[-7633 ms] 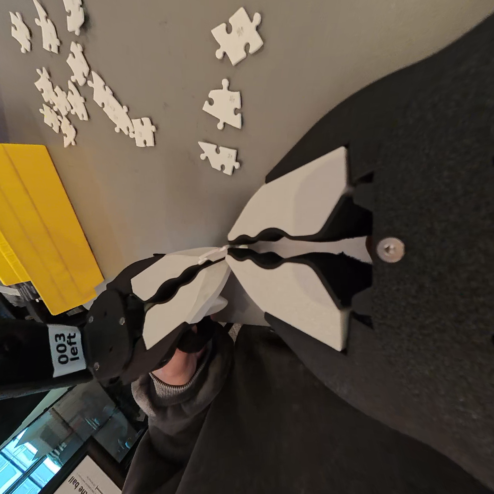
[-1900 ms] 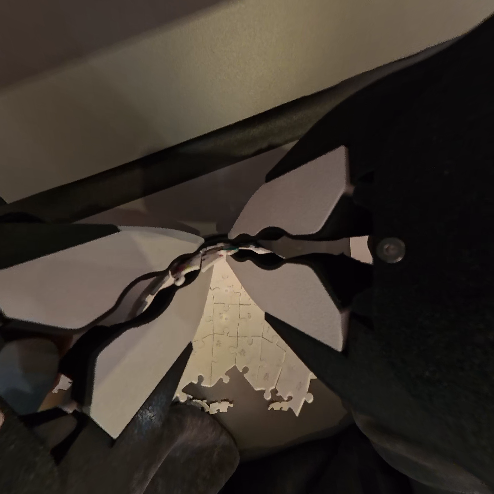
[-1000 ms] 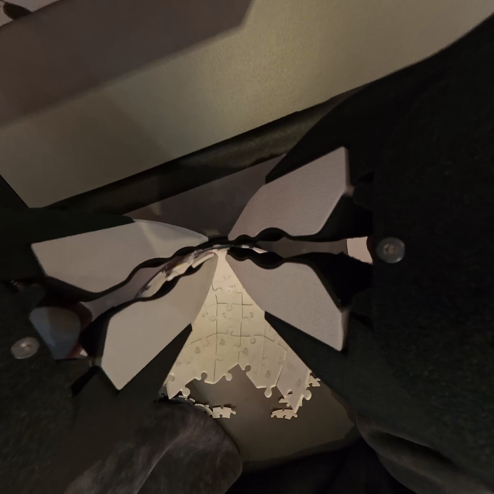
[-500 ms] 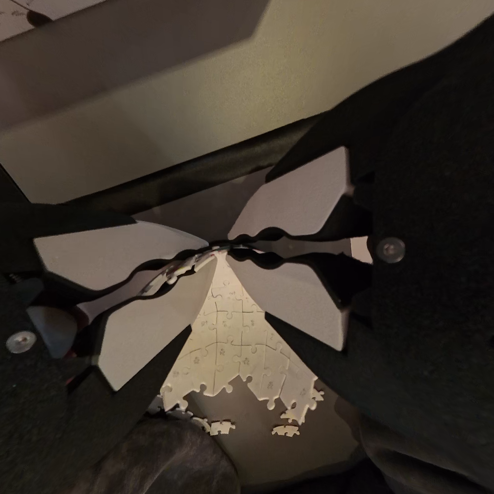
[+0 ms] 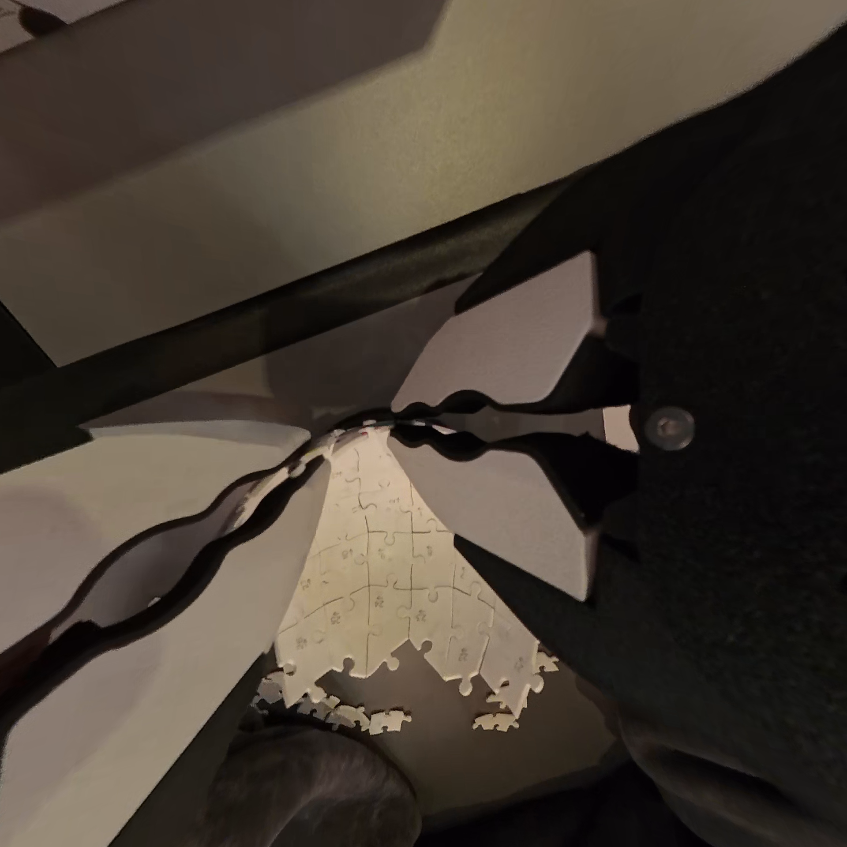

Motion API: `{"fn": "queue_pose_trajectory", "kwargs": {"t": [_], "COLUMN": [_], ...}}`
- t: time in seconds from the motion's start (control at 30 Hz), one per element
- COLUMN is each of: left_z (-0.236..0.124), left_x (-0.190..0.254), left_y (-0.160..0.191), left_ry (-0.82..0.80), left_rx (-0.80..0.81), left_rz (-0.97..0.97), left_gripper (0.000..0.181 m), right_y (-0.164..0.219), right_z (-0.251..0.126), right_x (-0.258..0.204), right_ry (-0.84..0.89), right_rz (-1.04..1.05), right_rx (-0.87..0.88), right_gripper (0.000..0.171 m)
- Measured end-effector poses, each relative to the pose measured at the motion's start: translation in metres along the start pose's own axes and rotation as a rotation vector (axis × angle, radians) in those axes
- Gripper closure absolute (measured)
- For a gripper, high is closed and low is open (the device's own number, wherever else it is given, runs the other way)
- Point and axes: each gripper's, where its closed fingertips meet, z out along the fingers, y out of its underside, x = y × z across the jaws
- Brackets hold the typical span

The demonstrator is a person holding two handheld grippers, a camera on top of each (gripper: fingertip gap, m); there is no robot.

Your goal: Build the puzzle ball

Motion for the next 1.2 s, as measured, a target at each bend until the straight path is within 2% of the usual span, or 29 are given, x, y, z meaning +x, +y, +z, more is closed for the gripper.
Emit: {"fn": "queue_pose_trajectory", "kwargs": {"t": [0.17,0.37,0.6,1.07,1.2], "left_z": [0.004,0.007,0.012,0.011,0.010], "left_x": [0.000,0.003,-0.002,-0.003,0.003], "left_y": [-0.002,-0.006,-0.006,-0.008,-0.006], "left_ry": [-0.006,-0.015,-0.049,-0.061,-0.028], "left_rx": [0.000,0.008,-0.010,0.000,-0.009], "left_rz": [0.020,0.052,0.073,0.073,0.066], "left_gripper": [0.177,0.167,0.177,0.179,0.165], "right_y": [0.001,0.001,0.002,0.000,0.000], "right_z": [0.000,-0.001,-0.001,-0.002,-0.001], "right_x": [0.000,0.002,0.002,0.005,0.003], "right_ry": [-0.008,-0.012,-0.008,-0.007,-0.011], "right_rz": [0.011,0.024,0.021,0.035,0.037], "right_rx": [-0.002,0.005,0.004,0.020,0.019], "right_gripper": [0.169,0.169,0.169,0.168,0.168]}}
